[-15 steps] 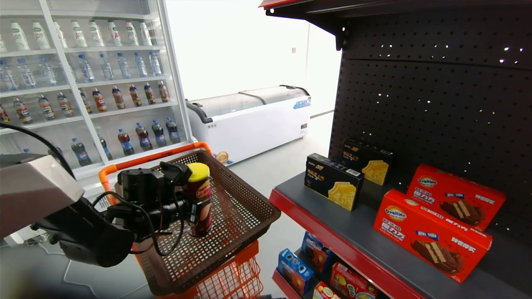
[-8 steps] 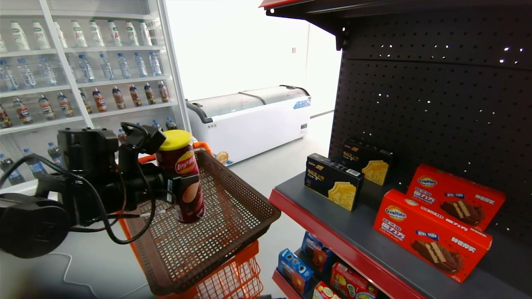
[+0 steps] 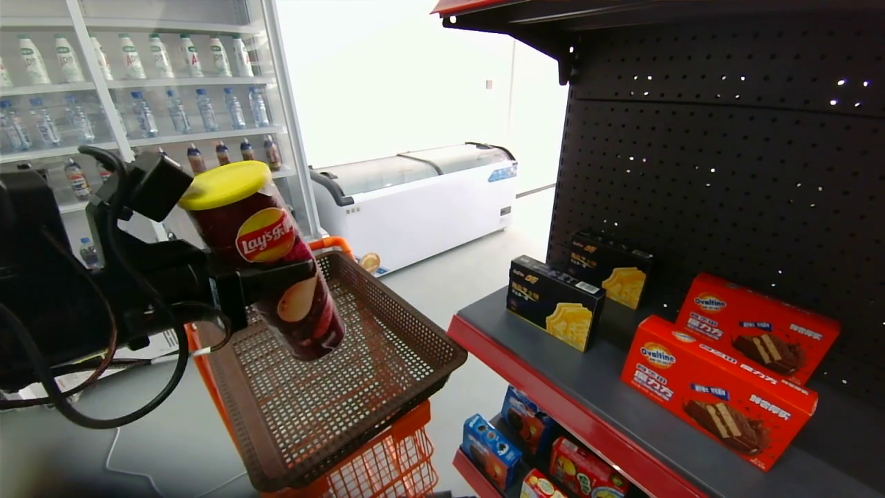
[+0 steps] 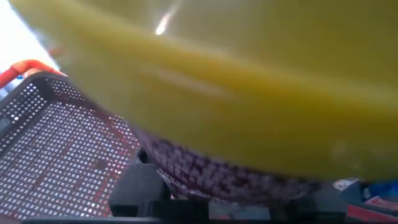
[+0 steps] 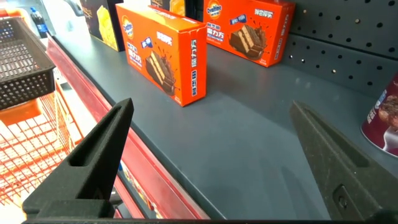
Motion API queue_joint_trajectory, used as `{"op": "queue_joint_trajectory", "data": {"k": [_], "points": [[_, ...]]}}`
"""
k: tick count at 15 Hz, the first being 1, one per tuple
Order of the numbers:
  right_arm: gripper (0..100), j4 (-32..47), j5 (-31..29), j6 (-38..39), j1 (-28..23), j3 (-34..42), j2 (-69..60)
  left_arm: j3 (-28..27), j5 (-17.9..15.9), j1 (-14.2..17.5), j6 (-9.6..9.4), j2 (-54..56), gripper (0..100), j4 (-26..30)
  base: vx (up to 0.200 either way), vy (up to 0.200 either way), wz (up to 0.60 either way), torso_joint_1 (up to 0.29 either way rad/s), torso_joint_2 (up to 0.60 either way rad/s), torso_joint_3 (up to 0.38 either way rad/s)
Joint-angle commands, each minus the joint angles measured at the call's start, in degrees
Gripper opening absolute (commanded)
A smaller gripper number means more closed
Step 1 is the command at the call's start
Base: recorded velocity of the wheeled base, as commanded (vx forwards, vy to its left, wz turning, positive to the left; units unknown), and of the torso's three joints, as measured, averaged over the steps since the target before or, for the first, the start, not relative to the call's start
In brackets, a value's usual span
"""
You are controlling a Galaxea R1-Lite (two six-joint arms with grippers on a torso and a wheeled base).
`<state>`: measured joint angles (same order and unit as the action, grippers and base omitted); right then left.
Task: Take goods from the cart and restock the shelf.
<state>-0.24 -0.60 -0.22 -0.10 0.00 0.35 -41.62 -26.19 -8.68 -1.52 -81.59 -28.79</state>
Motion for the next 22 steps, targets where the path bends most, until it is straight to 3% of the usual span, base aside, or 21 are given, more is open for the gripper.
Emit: {"op": "queue_joint_trajectory", "data": {"k": [1,3,6,8,9,11,14,19,22], "points": [[100,-0.02,-0.02,-0.04,0.01,0.00,0.00,3.39,-2.73,-0.99,-0.06,2.40,0,-0.82,0.000,0.000,0.00,0.000,0.00,0.000],[100,-0.02,-0.02,-0.04,0.01,0.00,0.00,3.56,-7.92,-2.57,-0.23,4.34,0,-0.91,0.000,0.000,0.00,0.000,0.00,0.000],[100,-0.02,0.16,-0.04,0.01,0.00,0.00,5.14,-9.06,-5.21,-0.23,4.69,0,-2.67,0.000,0.000,0.00,0.000,0.00,0.000],[100,-0.02,0.16,0.04,0.01,0.00,0.00,4.70,-13.72,-7.32,2.84,4.95,0,-3.55,0.000,0.000,0.00,0.000,0.00,0.000],[100,-0.02,0.16,0.04,0.01,0.00,0.00,4.88,-18.02,-8.20,4.42,5.83,0,-3.55,0.000,0.000,0.00,0.000,0.00,0.000],[100,-0.02,0.16,0.04,0.01,0.00,0.00,4.27,-23.47,-8.02,4.86,5.65,0,-3.90,0.000,0.000,0.00,0.000,0.00,0.000],[100,-0.02,0.16,0.04,0.01,0.00,0.00,4.09,-27.87,-8.46,4.86,4.60,0,-4.16,0.000,0.000,0.00,0.000,0.00,0.000],[100,-0.02,0.16,0.04,0.01,0.00,0.00,4.44,-28.13,-10.66,4.78,4.78,0,-4.16,0.000,0.000,0.00,0.000,0.00,0.000],[100,-0.02,0.16,0.04,0.01,0.00,0.00,5.06,-28.31,-13.64,5.13,5.04,0,-3.37,0.000,0.000,0.00,0.000,0.00,0.000]]}}
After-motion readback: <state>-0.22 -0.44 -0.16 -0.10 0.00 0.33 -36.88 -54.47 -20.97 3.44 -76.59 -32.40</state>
